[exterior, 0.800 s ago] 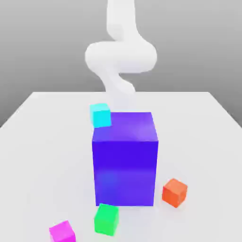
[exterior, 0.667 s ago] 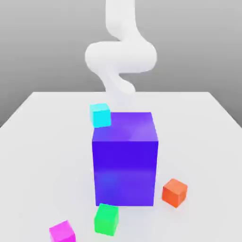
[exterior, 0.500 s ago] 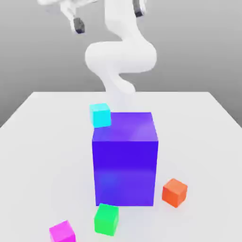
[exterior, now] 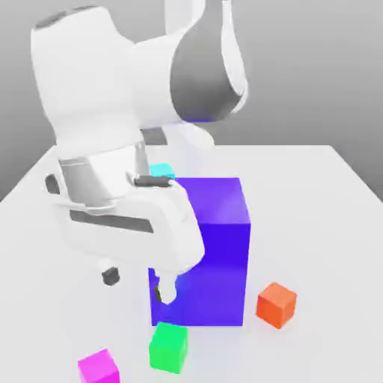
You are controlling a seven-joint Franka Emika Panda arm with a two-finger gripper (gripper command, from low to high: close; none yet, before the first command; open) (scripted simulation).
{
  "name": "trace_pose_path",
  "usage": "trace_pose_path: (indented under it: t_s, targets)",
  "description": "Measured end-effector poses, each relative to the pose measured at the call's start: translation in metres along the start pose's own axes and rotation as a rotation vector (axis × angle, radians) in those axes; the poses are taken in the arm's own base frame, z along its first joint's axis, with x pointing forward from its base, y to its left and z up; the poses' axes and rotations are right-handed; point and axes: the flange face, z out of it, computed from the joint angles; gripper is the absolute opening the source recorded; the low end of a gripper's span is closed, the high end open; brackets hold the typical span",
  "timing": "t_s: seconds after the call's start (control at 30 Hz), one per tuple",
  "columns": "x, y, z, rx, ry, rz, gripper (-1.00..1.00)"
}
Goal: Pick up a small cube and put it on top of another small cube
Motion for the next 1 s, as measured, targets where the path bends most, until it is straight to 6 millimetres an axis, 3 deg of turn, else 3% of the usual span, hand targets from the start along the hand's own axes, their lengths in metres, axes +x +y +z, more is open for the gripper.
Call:
trace_pose_path:
  t_s: [0.23, 0.4, 0.43, 0.63, 0.8, 1.0]
  targets:
    - [0.049, 0.032, 0.077, -0.113, 0.135, 0.204, 0.0]
    - [0.066, 0.044, 0.139, -0.126, 0.167, 0.233, 0.0]
    - [0.067, 0.046, 0.148, -0.127, 0.167, 0.235, -1.0]
    - [0.068, 0.047, 0.152, -0.126, 0.167, 0.235, -1.0]
    - [0.06, 0.039, 0.099, -0.126, 0.167, 0.234, -1.0]
    - [0.021, 0.055, 0.085, -0.188, 0.093, -0.134, -1.0]
